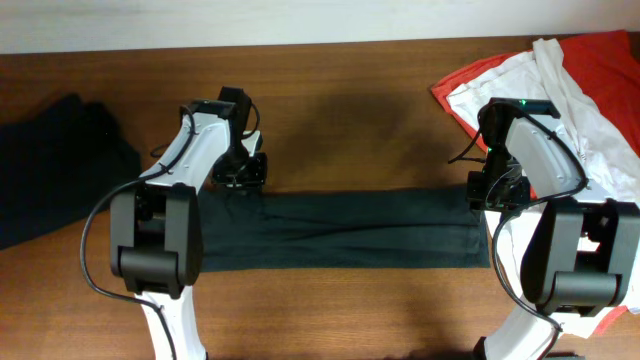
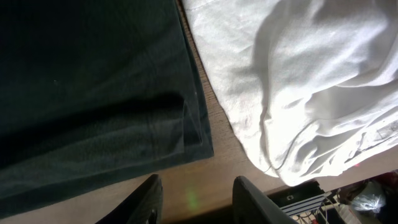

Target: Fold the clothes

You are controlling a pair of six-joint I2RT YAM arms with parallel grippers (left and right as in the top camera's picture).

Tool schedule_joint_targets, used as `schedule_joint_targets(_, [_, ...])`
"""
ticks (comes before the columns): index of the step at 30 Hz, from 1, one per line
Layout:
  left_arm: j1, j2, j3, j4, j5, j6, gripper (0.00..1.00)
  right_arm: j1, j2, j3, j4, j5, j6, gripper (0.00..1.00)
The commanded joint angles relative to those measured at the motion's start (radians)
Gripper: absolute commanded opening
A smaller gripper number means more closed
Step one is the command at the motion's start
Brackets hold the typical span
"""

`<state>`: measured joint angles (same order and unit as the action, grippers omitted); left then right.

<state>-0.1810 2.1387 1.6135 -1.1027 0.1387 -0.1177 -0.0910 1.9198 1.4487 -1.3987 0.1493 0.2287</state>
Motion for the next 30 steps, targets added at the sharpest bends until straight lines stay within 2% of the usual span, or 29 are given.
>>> schedule_joint_targets(1, [0.000,0.022,-0.005,0.002,-0.008,-0.008,0.01,-0.003,-0.004,-0.006,0.000,0.002,0.004,0.40])
schedule_joint_targets(5, [-0.005,-0.019,0.043,-0.060,0.004,-0.008,0.00,-0.003,-0.004,-0.006,0.000,0.002,0.004,0.41])
schedule_joint_targets(6, [-0.016,-0.058,0.060,-0.080,0.050,-0.007,0.00,-0.003,-0.004,-0.006,0.001,0.002,0.004,0.40])
schedule_joint_targets(7, [-0.041,-0.108,0.062,-0.100,0.137,0.003,0.01,-0.003,-0.004,-0.006,0.001,0.002,0.004,0.41])
schedule_joint_targets(8, [-0.071,-0.135,0.062,-0.134,0.162,0.003,0.01,-0.003,-0.004,-0.006,0.001,0.002,0.004,0.40])
schedule_joint_targets(12, [-0.233,-0.148,0.007,-0.291,0.153,0.003,0.01,-0.003,-0.004,-0.006,0.000,0.002,0.004,0.41])
schedule_joint_targets(16, [-0.288,-0.148,-0.163,-0.275,0.153,0.003,0.01,-0.003,-0.004,-0.006,0.000,0.002,0.004,0.41])
schedule_joint_targets(19, [-0.288,-0.148,-0.212,-0.232,0.163,0.003,0.01,-0.003,-0.004,-0.006,0.000,0.002,0.004,0.40])
schedule_joint_targets(24, [-0.288,-0.148,-0.212,-0.054,0.540,0.002,0.00,-0.003,-0.004,-0.006,0.001,0.002,0.004,0.40])
schedule_joint_targets(25, [-0.288,-0.149,-0.212,-0.050,0.546,0.002,0.05,-0.003,-0.004,-0.006,0.001,0.002,0.004,0.40])
schedule_joint_targets(26, [-0.288,-0.148,-0.212,-0.050,0.546,0.002,0.24,-0.003,-0.004,-0.006,0.002,0.002,0.004,0.41])
schedule_joint_targets(28, [-0.288,-0.149,-0.212,-0.041,0.529,0.002,0.41,-0.003,-0.004,-0.008,0.004,-0.003,0.004,0.41])
schedule_joint_targets(30, [-0.274,-0.158,-0.190,-0.061,0.428,0.002,0.42,-0.001,-0.004,-0.010,0.004,-0.006,0.004,0.40])
